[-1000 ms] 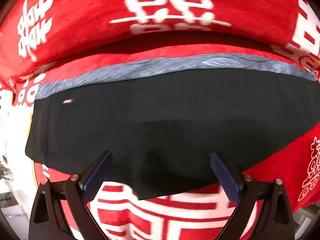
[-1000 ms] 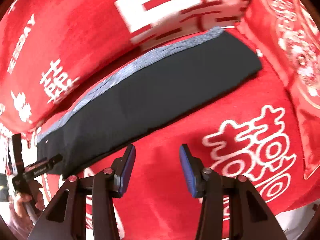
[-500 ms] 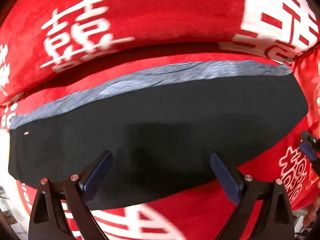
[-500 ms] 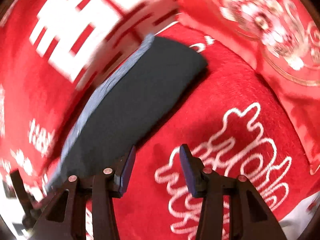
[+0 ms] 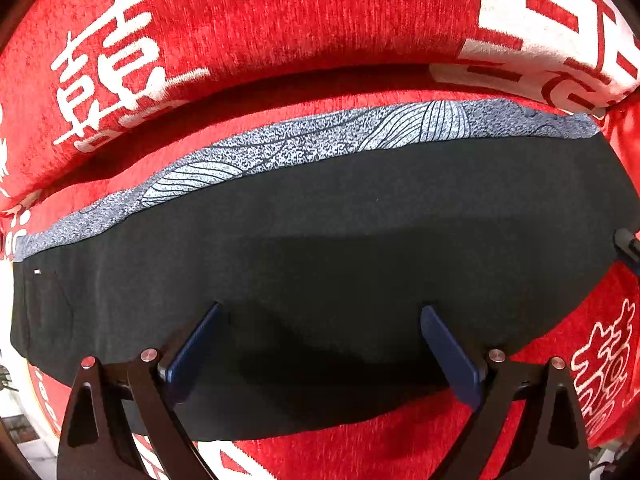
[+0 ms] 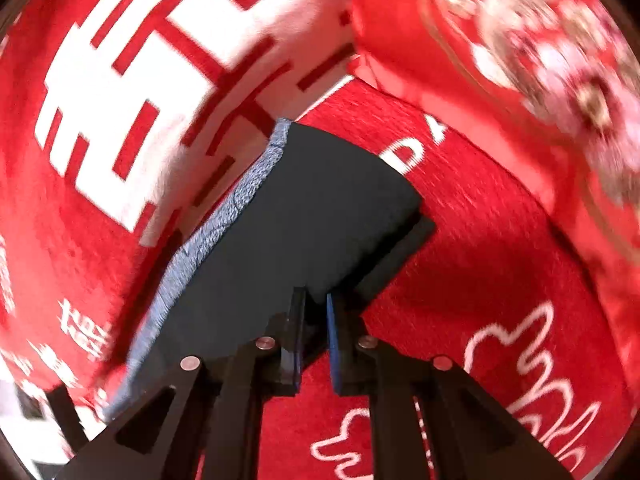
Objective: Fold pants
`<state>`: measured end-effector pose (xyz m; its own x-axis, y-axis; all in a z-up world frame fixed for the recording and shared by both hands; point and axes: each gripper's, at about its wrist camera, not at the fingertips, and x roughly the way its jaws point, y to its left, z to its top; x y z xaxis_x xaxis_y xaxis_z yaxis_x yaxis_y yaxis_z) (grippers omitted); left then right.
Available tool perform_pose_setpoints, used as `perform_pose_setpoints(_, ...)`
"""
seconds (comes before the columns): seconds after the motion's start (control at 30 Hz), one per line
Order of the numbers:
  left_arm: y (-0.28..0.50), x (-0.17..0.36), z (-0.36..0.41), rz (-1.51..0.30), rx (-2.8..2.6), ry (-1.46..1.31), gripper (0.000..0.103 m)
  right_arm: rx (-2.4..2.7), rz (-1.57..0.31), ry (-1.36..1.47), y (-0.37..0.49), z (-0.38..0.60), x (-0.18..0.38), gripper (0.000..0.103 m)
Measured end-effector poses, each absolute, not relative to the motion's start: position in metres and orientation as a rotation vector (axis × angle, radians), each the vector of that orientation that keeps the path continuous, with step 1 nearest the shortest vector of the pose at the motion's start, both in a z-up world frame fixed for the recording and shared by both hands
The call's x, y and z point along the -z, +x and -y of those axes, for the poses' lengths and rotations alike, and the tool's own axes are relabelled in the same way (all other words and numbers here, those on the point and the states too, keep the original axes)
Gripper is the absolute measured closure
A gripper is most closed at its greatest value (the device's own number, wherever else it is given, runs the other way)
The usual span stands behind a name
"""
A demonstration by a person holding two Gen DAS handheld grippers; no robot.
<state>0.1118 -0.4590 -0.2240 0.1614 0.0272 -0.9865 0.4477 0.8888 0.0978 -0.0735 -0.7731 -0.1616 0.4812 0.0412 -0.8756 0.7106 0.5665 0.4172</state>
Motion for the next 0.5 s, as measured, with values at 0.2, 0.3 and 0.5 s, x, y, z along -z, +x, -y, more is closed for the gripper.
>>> perform_pose_setpoints(0.2, 0.111, 0.224, 0.464, -1.376, 0.317, 0.424, 0.004, 0.473, -1.026, 0.903, -0.077, 0.776, 0.167, 0.090)
perform_pose_setpoints(0.3, 0.111, 0.224, 0.466, -1.378, 0.314, 0.428, 0.004, 0.474, -1.043, 0.868, -0.074, 0.774, 0.165, 0.089)
perform_pose_setpoints(0.5, 0.106, 0.224, 0.477, -1.376, 0.311, 0.439, 0.004, 0.482, -1.060, 0.853, -0.076, 0.771, 0.166, 0.080)
